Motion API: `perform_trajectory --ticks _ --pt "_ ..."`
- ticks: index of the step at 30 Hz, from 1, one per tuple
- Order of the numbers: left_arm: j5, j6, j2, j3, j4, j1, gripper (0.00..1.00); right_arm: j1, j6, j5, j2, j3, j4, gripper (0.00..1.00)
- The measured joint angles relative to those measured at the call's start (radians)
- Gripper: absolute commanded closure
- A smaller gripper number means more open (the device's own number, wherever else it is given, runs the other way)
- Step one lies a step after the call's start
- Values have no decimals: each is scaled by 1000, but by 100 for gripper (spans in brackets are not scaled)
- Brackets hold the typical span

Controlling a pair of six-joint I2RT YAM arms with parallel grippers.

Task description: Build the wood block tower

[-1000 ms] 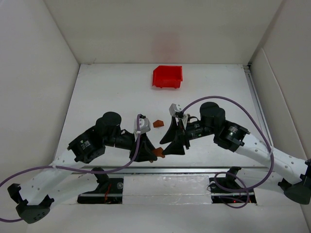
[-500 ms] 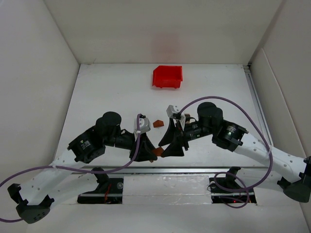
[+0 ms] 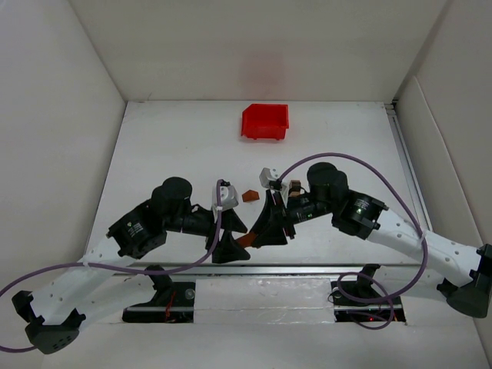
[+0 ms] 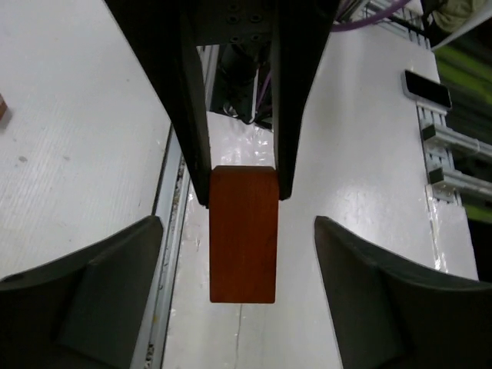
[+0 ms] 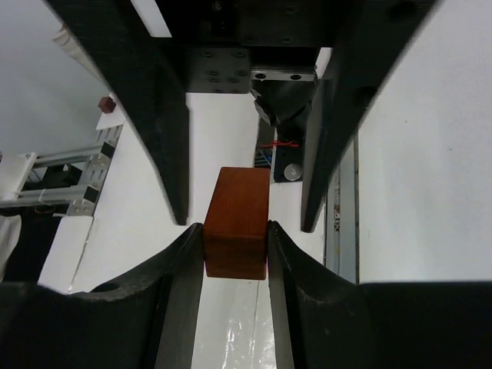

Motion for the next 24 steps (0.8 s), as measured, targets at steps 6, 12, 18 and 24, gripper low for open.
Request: perform_trajectory --ticks 6,12,18,24 --pt "-142 -42 -50 -4 28 0 1 2 32 51 -38 -36 60 100" --pt "-356 -156 -221 -56 175 0 1 -32 116 116 -169 -167 244 100" --pt "-457 -302 -369 -179 437 0 1 -42 202 222 -298 -293 503 100" --pt "-425 -389 -288 -265 665 0 1 -47 266 282 -293 -352 772 100"
